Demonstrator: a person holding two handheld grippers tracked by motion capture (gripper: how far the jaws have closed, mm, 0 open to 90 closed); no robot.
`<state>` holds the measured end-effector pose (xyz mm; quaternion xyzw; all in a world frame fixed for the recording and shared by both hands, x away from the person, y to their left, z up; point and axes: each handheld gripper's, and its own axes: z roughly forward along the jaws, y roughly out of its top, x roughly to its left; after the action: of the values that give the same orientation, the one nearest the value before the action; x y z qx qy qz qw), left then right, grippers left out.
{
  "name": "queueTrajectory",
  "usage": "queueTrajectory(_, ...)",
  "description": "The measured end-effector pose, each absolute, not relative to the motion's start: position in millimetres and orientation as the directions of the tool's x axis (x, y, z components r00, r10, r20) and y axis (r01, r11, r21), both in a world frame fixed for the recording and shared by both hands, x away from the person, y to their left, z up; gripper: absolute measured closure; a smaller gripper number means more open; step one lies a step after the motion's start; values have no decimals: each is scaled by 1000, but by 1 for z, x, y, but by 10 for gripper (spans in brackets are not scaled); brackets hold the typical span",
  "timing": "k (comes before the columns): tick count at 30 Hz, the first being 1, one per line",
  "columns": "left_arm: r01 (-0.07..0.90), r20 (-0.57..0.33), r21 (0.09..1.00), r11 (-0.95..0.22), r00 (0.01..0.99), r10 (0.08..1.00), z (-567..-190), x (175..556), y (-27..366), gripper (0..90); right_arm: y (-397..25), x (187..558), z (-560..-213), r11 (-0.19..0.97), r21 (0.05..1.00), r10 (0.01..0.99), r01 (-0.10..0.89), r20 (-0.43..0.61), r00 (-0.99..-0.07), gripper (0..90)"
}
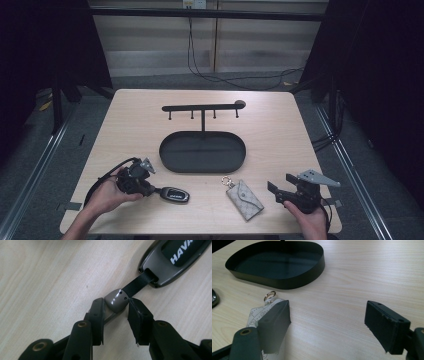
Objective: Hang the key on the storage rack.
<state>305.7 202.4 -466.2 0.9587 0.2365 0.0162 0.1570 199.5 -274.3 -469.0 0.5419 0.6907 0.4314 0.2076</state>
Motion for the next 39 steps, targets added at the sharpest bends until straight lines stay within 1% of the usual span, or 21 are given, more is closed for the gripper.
queueTrajectory(7,440,-51,311,-843,893,447,-466,306,203,655,-274,200,-469,42,818,928,574,181,-325,206)
queueTrajectory(9,405,-25,288,-868,909,416,-465,307,199,653,-274,200,-469,41,816,928,577,183,-324,207)
queueTrajectory(10,396,-8,295,-870,911,412,-464,307,197,642,-274,201,-470,40,816,928,576,183,-324,206)
queueTrajectory(13,383,-15,301,-873,918,397,-463,308,195,630,-274,200,-470,39,815,927,578,186,-325,206)
queueTrajectory(14,380,-6,291,-878,919,395,-464,308,192,600,-274,200,-470,39,817,927,576,185,-326,206)
queueTrajectory(20,380,-14,297,-876,919,394,-465,309,193,624,-274,200,-470,38,816,926,577,188,-327,206)
queueTrajectory(21,355,0,290,-889,929,371,-465,309,192,631,-274,200,-470,38,815,926,579,189,-326,207)
queueTrajectory(26,332,21,282,-900,936,352,-464,306,191,644,-274,201,-470,39,814,926,580,188,-326,207)
queueTrajectory(29,347,6,273,-897,932,362,-464,306,193,660,-274,201,-470,36,812,927,583,191,-323,207)
queueTrajectory(34,347,-7,265,-900,934,358,-463,307,195,660,-274,201,-471,37,809,926,587,193,-324,206)
queueTrajectory(36,333,-11,287,-898,939,345,-461,308,194,664,-274,202,-471,36,807,927,590,193,-322,207)
queueTrajectory(39,321,1,308,-895,941,338,-456,309,191,613,-274,202,-471,36,806,926,590,195,-324,206)
